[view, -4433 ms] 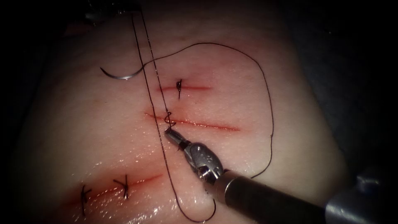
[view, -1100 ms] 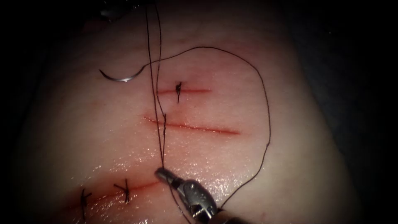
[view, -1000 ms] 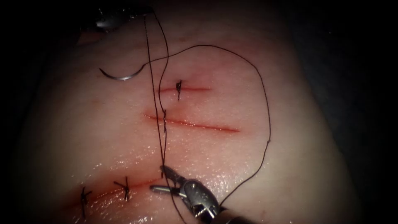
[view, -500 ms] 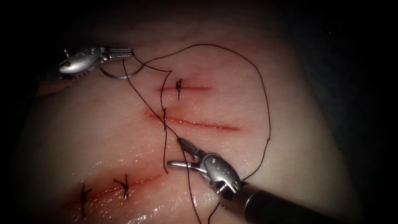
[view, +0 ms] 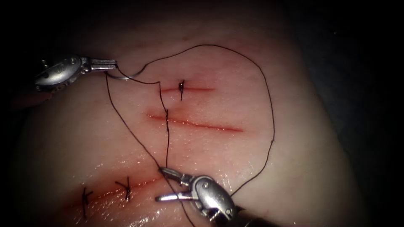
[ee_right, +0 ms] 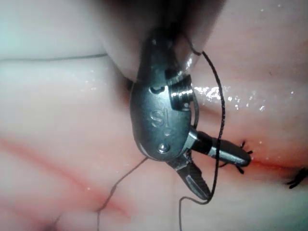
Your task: Wound Closure
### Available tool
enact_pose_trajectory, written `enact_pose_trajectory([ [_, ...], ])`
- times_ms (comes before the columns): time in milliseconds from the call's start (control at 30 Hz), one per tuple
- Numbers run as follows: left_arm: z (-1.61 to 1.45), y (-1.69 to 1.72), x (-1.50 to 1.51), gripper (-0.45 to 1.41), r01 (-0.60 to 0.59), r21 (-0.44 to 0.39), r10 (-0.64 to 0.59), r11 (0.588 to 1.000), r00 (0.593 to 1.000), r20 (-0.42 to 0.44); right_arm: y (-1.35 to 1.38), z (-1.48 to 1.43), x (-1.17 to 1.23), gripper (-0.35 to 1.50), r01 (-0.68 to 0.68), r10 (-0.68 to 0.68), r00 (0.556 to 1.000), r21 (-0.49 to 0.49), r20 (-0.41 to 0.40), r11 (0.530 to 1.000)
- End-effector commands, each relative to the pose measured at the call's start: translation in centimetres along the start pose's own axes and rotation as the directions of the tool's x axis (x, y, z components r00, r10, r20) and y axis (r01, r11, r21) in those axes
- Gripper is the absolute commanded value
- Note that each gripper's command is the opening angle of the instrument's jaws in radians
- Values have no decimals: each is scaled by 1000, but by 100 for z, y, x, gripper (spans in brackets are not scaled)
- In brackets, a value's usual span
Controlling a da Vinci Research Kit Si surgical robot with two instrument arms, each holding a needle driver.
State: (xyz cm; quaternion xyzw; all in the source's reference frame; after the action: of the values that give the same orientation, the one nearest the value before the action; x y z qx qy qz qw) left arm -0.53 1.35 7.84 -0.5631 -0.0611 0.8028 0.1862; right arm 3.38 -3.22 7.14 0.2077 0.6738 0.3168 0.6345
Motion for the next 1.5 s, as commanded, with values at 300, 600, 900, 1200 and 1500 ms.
enact_pose_trajectory([
  [300,-5,-30,-17,-45,-2,63,-2,998,999,53,-35,-23,-56,141,225,-172,923,-122,344,967],
  [600,-42,-49,-36,-45,-1,119,-7,993,998,62,24,-119,23,148,756,-601,614,-162,512,634],
  [900,-47,-49,-42,-45,-6,141,-3,990,998,66,52,-130,118,148,710,-638,703,-256,314,656],
  [1200,6,23,-47,-45,58,81,-60,995,998,22,120,-78,92,-33,378,-351,923,-205,158,903],
  [1500,29,73,-59,-45,100,17,-100,995,995,-19,213,-16,53,-35,309,-293,941,-78,170,948],
])
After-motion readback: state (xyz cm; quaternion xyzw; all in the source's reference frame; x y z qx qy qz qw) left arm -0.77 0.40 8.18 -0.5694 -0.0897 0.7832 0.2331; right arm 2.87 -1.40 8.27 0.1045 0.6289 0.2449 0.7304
